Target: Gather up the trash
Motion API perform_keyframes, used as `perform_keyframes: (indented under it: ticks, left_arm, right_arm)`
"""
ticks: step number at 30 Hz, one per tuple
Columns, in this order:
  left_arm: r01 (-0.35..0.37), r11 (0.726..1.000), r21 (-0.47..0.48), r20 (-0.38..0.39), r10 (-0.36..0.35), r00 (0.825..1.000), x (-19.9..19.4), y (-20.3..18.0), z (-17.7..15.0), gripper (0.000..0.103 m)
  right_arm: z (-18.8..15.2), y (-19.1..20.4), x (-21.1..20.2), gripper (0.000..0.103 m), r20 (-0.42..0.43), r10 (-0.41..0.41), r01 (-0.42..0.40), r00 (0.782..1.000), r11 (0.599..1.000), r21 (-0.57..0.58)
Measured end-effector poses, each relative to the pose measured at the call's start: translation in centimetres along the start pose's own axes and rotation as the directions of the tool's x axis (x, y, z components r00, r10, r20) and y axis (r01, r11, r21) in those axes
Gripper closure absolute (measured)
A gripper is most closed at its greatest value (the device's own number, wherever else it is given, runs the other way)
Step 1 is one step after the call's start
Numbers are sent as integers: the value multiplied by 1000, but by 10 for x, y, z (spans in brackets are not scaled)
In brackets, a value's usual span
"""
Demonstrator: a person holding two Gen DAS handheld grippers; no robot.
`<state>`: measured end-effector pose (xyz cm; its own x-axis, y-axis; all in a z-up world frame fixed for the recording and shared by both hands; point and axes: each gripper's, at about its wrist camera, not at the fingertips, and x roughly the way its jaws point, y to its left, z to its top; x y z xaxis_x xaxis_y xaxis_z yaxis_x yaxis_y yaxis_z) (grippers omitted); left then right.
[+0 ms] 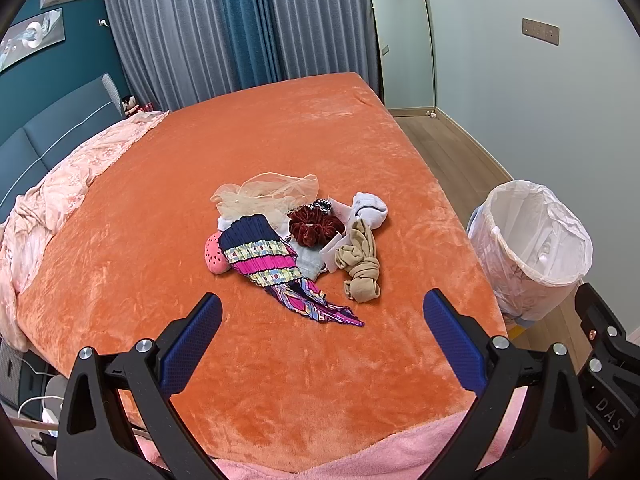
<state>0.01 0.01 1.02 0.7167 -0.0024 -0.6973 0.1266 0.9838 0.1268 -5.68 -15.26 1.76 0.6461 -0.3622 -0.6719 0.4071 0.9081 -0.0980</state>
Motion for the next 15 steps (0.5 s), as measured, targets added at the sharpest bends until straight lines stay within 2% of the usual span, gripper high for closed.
perform_keyframes:
  ticks: [15]
  left_arm:
    - [-8,1000,-20,-3,8,1000,-2,6,1,7]
  right_arm:
    - [3,0,-3,7,4,1,-1,1000,1000,-4]
